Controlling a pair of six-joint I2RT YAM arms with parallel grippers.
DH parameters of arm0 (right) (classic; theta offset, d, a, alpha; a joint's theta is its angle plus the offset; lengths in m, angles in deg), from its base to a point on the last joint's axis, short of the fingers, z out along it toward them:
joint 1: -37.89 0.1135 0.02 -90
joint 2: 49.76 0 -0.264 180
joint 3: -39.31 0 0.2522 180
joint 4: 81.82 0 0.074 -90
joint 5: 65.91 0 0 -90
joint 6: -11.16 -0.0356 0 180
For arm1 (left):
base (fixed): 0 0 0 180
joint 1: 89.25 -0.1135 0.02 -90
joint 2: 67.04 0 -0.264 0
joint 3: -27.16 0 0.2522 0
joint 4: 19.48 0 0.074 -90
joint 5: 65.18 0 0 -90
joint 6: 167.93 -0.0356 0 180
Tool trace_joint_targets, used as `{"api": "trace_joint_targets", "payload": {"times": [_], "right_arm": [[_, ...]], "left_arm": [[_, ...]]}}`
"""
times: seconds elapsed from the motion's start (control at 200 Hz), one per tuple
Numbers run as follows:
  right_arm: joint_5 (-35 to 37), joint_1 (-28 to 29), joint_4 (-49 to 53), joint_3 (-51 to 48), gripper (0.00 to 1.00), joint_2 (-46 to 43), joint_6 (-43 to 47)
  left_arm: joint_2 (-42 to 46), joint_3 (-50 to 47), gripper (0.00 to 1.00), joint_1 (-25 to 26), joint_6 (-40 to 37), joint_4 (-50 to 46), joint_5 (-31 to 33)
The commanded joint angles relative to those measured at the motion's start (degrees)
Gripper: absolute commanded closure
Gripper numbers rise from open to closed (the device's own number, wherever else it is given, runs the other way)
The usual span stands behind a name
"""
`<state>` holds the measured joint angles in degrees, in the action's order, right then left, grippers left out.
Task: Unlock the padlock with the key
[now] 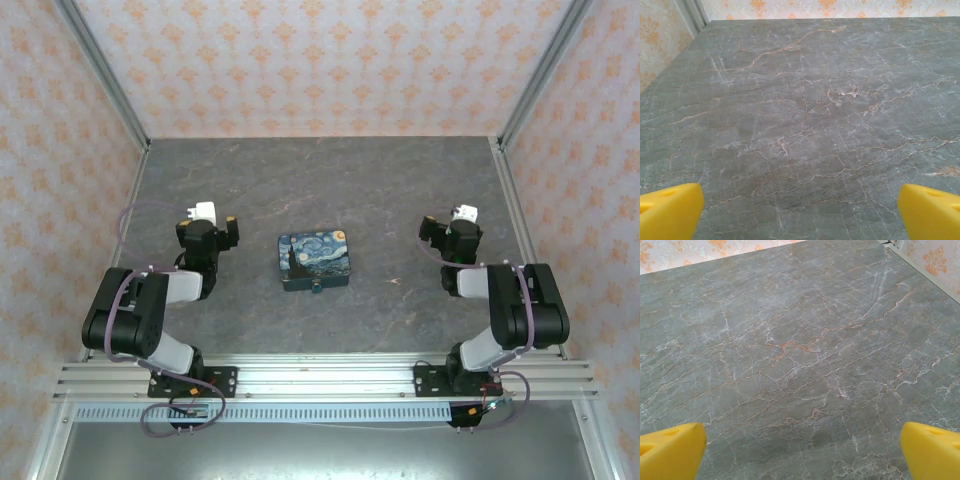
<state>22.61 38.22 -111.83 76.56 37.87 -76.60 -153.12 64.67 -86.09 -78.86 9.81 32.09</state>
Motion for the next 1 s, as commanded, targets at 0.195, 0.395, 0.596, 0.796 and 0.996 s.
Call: {"api": "trace_joint_targets", "payload": {"times": [0.195, 0.395, 0.596, 0.796, 0.996], "right_arm": [[0.9, 0.3, -0.3, 0.8, 0.01, -0.4, 0.4], [0.9, 0.3, -0.3, 0.8, 0.01, -0.4, 0.4], [0.9, 0.3, -0.2, 0.8, 0.01, -0.4, 0.4], [0.7, 0.2, 0.5, 0.8, 0.01, -1.3, 0.4], [0.9, 0.3, 16.7, 5.3, 0.03, -10.6, -1.5]], "left_arm": [[0.3, 0.6, 0.0, -0.2, 0.6, -0.3, -0.3], [0.3, 0.6, 0.0, -0.2, 0.6, -0.3, -0.3], [0.3, 0.7, 0.0, -0.2, 0.7, -0.4, -0.3], [0.8, 0.3, 0.0, -0.2, 1.0, -0.1, 0.4], [10.8, 2.1, 0.0, -0.2, 2.3, -12.0, 2.3]]}}
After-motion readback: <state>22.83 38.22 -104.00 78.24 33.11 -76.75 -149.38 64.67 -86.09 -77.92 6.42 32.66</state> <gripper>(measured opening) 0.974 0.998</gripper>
